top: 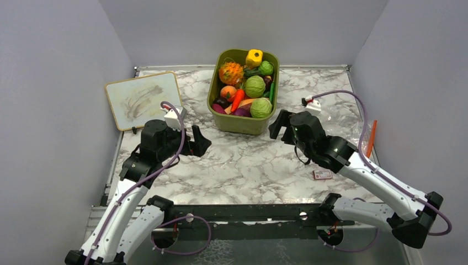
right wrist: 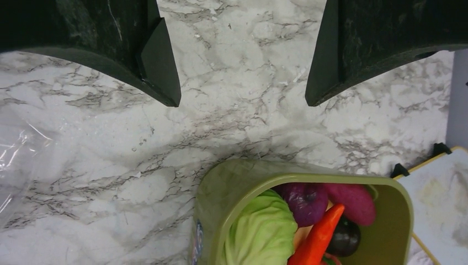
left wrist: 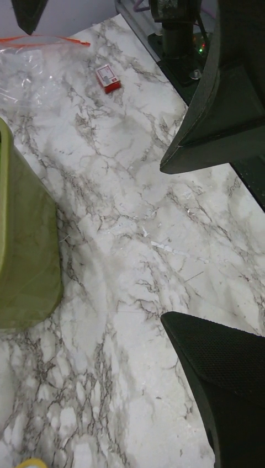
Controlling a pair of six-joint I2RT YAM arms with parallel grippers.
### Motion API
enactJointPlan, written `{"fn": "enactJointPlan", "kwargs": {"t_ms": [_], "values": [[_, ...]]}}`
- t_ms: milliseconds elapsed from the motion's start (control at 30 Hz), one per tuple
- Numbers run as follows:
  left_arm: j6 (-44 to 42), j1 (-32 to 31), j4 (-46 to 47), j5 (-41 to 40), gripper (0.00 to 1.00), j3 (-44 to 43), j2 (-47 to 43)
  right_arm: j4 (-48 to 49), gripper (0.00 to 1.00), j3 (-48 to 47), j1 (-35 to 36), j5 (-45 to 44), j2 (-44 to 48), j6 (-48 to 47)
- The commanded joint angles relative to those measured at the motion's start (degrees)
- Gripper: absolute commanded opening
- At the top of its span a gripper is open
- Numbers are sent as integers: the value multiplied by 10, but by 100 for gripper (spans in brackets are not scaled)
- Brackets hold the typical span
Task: Place the food in the zip-top bag and seal the zipper
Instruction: Pick up the zipper food storage bag at the center of the board.
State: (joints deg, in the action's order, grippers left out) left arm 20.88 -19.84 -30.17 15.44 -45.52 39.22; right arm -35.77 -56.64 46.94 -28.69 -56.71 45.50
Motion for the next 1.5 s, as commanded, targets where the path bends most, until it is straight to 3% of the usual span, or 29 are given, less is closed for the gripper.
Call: {"fn": "enactJointPlan", "kwargs": {"t_ms": [0, 67, 133, 300, 433, 567, 700, 1133, 1467], "values": [[7, 3, 30, 45, 99, 26, 6, -3, 77, -29, 3, -71, -28, -24], [10, 3, 31, 35, 99, 36, 7, -9, 57, -35, 3, -90, -47, -38], [15, 3, 30, 26, 99, 43, 6, -6, 49, -40, 2, -110, -65, -62], [20, 3, 43, 14, 100, 55, -5, -12, 43, -55, -34, -150, -98, -84], [23, 3, 46, -7, 100, 60, -20, -13, 37, -59, -112, -139, -123, -98], [19, 3, 47, -5, 99, 61, -32, -4, 34, -55, -224, -86, -160, -115], [19, 3, 47, -11, 99, 63, -51, 15, 34, -45, -268, -95, -203, -129], [18, 3, 48, -17, 99, 65, -61, 29, 32, -51, -299, -136, -395, -129], [18, 3, 47, -19, 99, 66, -62, 32, 32, -47, -305, -172, -454, -126]]}}
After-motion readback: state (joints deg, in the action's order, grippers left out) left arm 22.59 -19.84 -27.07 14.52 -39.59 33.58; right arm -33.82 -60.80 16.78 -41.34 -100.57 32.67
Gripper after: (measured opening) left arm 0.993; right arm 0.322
